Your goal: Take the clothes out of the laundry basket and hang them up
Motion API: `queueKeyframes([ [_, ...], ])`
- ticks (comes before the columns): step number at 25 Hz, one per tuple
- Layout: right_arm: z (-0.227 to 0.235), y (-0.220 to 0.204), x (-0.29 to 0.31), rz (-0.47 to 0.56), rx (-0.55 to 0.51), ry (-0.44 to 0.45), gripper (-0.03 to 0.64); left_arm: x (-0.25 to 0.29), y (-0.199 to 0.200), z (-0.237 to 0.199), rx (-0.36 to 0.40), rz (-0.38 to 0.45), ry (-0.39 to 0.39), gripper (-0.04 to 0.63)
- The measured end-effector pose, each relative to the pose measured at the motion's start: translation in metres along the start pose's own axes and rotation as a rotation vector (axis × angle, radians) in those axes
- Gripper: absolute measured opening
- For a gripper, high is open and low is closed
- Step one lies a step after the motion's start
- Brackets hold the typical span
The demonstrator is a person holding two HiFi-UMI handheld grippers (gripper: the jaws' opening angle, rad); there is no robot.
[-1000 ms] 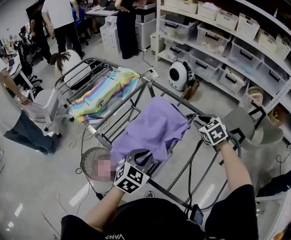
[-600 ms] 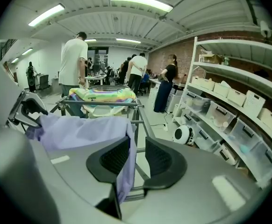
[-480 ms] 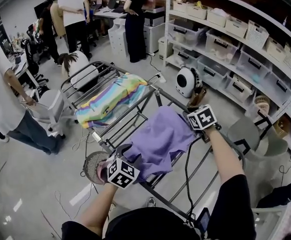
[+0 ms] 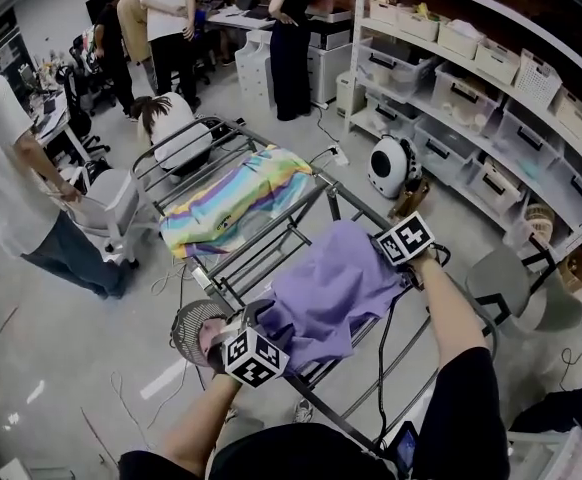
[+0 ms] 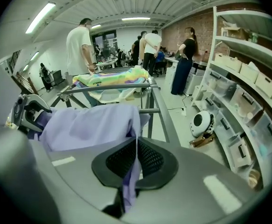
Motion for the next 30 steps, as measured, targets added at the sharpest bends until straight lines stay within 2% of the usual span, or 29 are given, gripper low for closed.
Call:
queueKeyframes([
  [4,0.015,0.004,-0.017,0.090,0.034,-0.066,0.012,0.001,-0.001,0.001,0.026,-0.007,0.002,0.225],
  [8,0.045,0.007,-0.053,0.266,0.182,-0.147,0.012,-0.001,-0.003,0.002,0.030,-0.009,0.002,0.225],
  [14,0.085,-0.021,-0.102,0.446,0.400,-0.286,0.011,-0.001,-0.004,0.003,0.039,-0.006,-0.001,0.225],
  [20,0.097,-0.064,-0.101,0.426,0.547,-0.311,0.011,-0.003,-0.006,0.006,0.063,-0.013,0.005,0.225],
  [26,0.108,-0.121,-0.096,0.454,0.837,-0.336,0.012,-0.008,-0.006,0.007,0.050,-0.013,-0.002,0.225],
  [30,0.110,-0.135,-0.091,0.390,0.900,-0.318,0.020,-0.010,-0.007,0.008,0.037,-0.008,0.001,0.225],
])
Point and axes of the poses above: the fingertips, and each gripper's own axes: x forward along the fingers, z to its right, y out of its top, the point moved 9 cm from there along -x, backward along the fingers, and after that the axes turned 6 degrees about y, right-handed, at the moved point
